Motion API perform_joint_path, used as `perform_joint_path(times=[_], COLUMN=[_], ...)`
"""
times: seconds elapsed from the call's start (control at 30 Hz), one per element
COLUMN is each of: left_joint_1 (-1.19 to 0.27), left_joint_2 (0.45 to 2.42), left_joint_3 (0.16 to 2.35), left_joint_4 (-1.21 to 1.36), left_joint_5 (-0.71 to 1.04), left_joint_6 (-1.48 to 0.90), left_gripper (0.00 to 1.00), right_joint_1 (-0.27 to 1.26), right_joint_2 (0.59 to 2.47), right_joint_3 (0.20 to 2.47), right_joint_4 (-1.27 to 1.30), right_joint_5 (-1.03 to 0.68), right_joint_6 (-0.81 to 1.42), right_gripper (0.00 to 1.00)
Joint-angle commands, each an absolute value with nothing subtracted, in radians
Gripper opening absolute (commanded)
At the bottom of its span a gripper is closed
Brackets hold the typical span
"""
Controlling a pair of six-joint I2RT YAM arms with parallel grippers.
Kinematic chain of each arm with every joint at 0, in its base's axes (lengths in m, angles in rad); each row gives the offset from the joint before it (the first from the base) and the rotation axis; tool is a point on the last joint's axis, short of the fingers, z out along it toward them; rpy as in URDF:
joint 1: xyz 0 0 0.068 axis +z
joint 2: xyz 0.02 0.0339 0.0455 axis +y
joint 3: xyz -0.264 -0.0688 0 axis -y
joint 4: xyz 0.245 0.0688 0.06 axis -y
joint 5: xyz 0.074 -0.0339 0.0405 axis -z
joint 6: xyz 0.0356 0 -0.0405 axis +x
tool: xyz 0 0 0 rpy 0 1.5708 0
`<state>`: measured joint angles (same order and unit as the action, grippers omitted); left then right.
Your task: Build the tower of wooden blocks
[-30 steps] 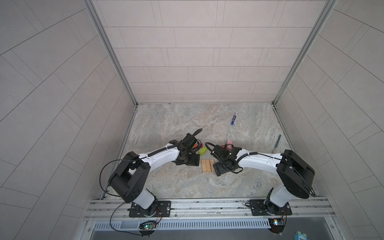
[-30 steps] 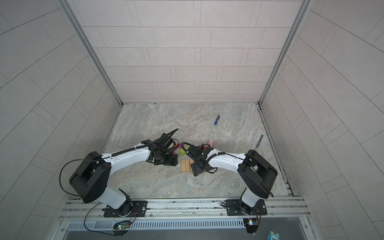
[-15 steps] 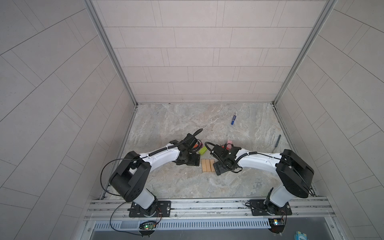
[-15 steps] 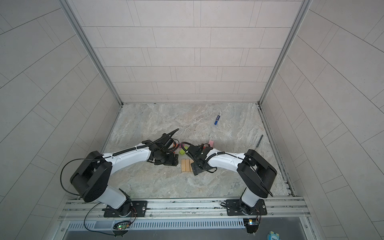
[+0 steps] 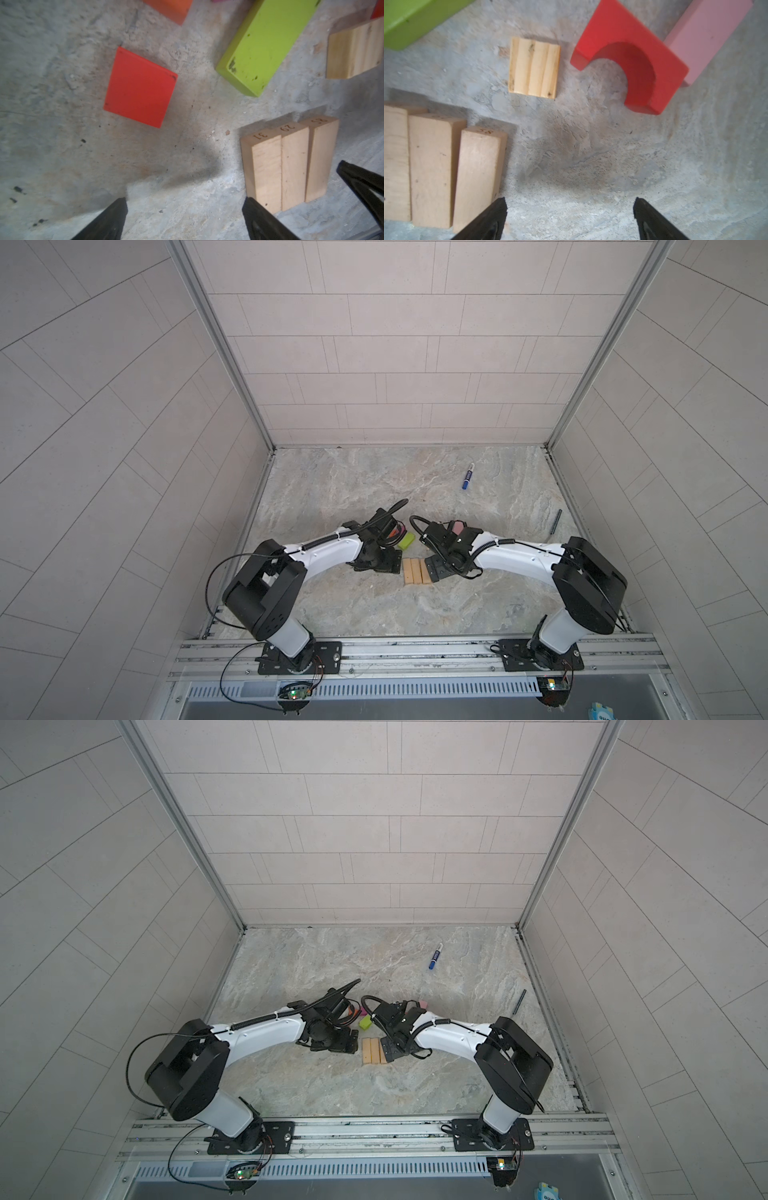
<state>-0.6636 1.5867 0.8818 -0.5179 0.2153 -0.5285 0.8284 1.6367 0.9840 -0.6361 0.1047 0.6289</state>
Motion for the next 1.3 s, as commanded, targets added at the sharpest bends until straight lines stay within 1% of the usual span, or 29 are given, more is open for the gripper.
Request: perform_joint_path(times=[0.0,1.27], left_joint_1=[-0.671,-0.699], left_joint_2=[1.598,1.663], left_joint_3=[0.882,0.907], left_joint_4=[-0.512,-0.493], left_joint_5=[0.204,0.213], left_joint_6=[-0.540,-0.545], left_gripper=[0.94,0.93], right_joint_1=[0.823,0.815], right_joint_2=[1.659,1.681], right_joint_3=[1.003,0.999], right_joint_4=[-0.653,-0.621], right_joint_5=[0.129,0.088], right_joint_6=[0.637,0.649], right_gripper=[0.96,0.96])
